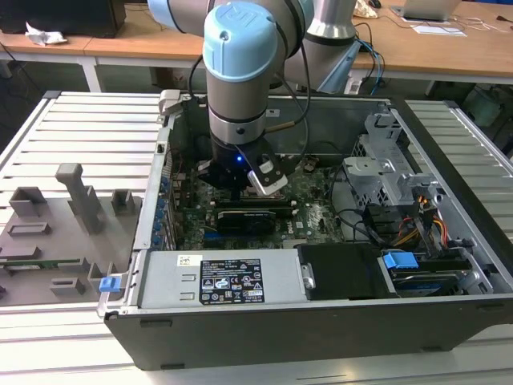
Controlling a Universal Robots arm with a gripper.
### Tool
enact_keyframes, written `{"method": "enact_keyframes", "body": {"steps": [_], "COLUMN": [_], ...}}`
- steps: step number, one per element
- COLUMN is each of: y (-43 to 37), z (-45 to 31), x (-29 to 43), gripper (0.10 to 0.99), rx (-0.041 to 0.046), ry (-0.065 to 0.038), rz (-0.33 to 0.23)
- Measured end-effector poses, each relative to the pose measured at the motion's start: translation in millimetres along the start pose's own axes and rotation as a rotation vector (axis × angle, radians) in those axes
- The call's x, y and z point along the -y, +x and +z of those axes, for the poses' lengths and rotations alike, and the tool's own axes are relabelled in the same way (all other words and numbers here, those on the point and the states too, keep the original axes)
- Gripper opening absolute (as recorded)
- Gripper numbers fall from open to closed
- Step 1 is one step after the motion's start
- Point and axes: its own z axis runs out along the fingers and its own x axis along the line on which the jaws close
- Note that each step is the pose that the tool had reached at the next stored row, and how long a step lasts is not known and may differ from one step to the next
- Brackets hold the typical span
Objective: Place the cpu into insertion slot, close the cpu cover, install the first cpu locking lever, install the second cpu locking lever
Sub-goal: 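Install the second cpu locking lever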
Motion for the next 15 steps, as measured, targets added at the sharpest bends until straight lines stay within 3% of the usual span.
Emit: {"method": "enact_keyframes", "body": {"steps": [10,15], "y": [0.3,0.1], "z": [3.7,-3.8], "x": [0.0,-1.4], "gripper": [0.106,0.106], "rx": [0.0007,0.0009], "ry": [-0.008,-0.01], "rz": [0.0,0.0]}}
